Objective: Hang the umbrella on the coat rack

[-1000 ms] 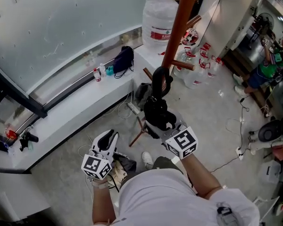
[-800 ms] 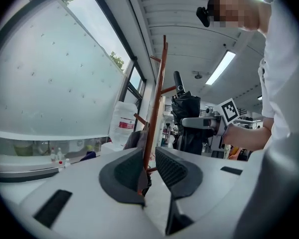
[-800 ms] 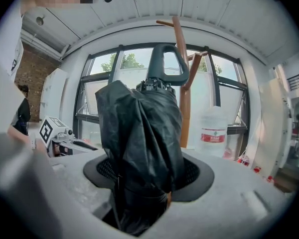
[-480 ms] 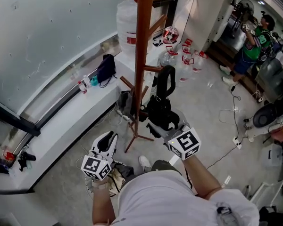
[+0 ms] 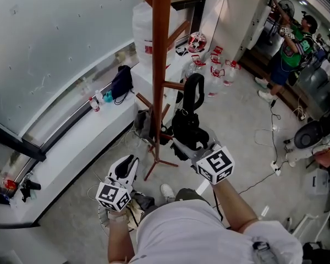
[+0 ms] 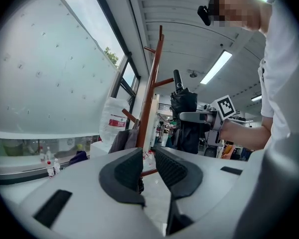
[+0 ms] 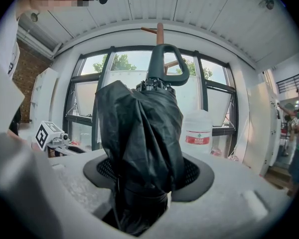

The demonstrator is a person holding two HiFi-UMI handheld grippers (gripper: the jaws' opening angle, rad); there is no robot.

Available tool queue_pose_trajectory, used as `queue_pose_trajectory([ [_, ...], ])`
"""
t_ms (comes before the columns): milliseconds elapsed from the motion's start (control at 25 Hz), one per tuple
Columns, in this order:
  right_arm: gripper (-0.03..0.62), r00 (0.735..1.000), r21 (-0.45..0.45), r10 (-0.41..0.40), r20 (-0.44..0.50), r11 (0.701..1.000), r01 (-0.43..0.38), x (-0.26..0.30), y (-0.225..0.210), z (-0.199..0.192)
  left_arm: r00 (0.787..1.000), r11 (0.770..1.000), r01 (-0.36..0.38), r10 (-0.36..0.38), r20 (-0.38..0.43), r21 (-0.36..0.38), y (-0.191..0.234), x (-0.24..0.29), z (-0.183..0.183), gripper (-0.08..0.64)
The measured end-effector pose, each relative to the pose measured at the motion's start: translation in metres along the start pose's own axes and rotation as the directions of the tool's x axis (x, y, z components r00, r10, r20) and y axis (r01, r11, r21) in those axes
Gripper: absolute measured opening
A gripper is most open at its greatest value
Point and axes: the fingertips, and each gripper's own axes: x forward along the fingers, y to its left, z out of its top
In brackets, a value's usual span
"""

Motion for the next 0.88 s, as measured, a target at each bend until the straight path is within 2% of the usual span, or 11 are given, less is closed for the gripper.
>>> queue_pose_trajectory([
  [360,0.274,0.999,-0.021,0.050,0.004,0.999,-0.050,0.018,-0.002,0.004,0.999,0.999,-0.035,0.035,-0.009,-0.015,0.007,0.001,-0.004,0.063],
  [880,0.274,0.993,0.003,0.118,-0.015,0.993,-0.118,0.048,0.009,-0.008,0.995,0.995,-0.096,0.095,-0.025,-0.041,0.017,-0.015,-0.020,0.063],
])
